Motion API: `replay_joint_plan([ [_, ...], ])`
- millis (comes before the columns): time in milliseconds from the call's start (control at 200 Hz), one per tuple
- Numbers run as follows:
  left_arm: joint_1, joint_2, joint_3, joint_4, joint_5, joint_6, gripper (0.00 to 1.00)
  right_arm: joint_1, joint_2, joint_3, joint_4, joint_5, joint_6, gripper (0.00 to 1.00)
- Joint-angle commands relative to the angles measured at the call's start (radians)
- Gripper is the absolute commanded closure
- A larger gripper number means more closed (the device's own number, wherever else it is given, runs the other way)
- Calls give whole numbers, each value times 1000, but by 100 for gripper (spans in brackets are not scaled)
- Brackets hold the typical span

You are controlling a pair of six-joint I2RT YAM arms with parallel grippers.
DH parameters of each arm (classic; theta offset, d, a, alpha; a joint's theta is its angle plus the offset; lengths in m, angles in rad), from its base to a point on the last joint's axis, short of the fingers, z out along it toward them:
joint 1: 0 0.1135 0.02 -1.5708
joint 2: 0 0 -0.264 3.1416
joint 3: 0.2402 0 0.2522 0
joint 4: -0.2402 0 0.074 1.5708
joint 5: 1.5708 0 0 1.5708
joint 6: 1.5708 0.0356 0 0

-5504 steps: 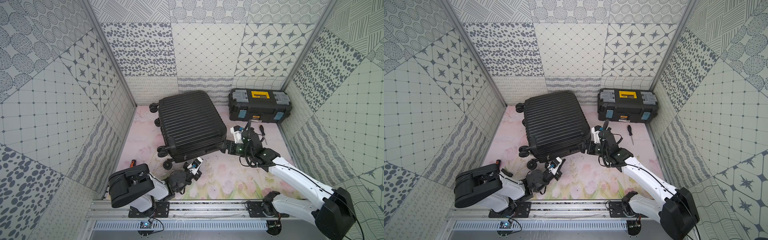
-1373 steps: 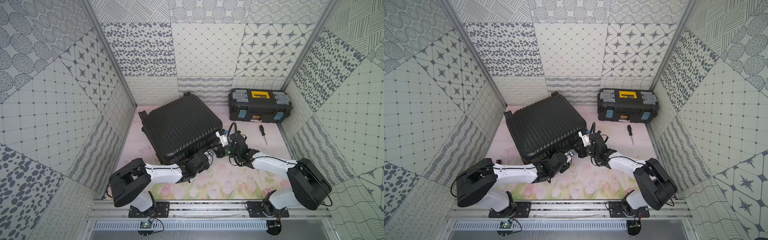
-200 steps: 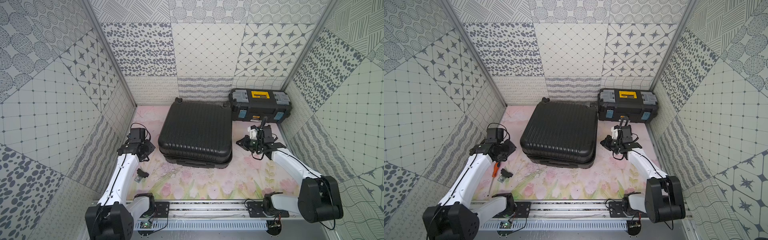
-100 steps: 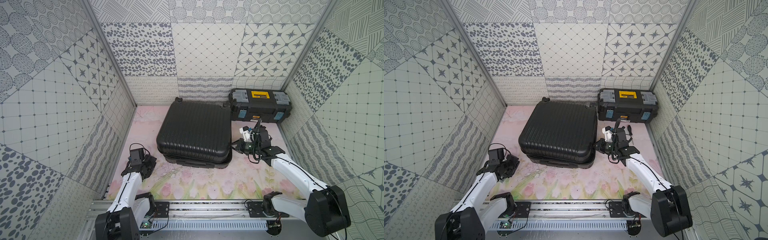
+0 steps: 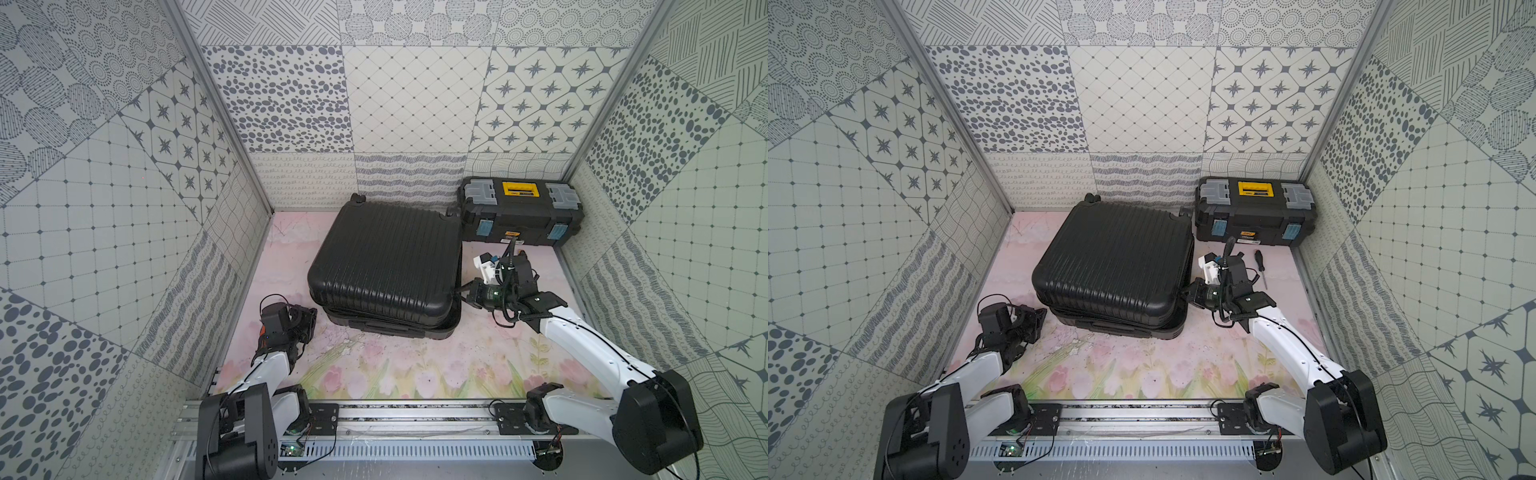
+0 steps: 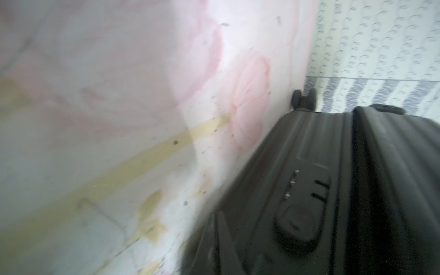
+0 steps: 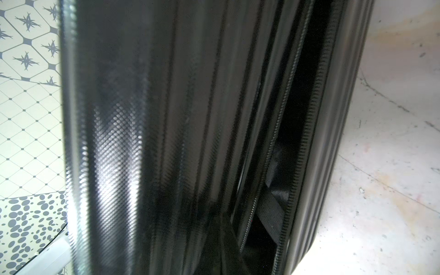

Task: Open the suitcase zippers
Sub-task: Open the suitcase at the center of the board.

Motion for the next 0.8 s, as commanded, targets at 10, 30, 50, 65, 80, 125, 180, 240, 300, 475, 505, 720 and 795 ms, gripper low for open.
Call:
replay_joint_plan([
  [10,5,119,-6,566,76,-137,100,12,-17,12,73,-41,5,100],
  [30,5,146,-7,612,82,-156,100,12,-17,12,72,-42,4,100],
  [50,3,176,-33,663,86,-177,100,12,-15,12,71,-42,3,100],
  [65,1,198,-37,703,90,-193,100,11,-14,13,70,-42,2,100],
  [80,-2,226,-39,743,94,-208,100,12,-14,13,70,-41,1,100],
  [125,-12,309,-40,879,111,-259,100,12,-12,15,70,-41,0,100],
  [180,-31,417,-38,1017,123,-326,100,12,-9,15,73,-41,2,100],
  [240,-57,460,-26,1019,137,-362,100,11,-5,18,76,-41,4,100],
  [300,-90,438,-32,1018,116,-333,100,10,1,21,76,-39,3,100],
  [475,-138,351,-26,1017,88,-331,100,2,24,49,52,-33,-20,100],
  [505,-137,333,-27,1015,80,-333,100,0,26,54,50,-33,-22,100],
  [720,-138,151,-18,832,73,-261,100,-8,47,89,27,-28,-44,100],
  [795,-138,52,14,687,66,-195,100,-9,47,91,24,-26,-46,100],
])
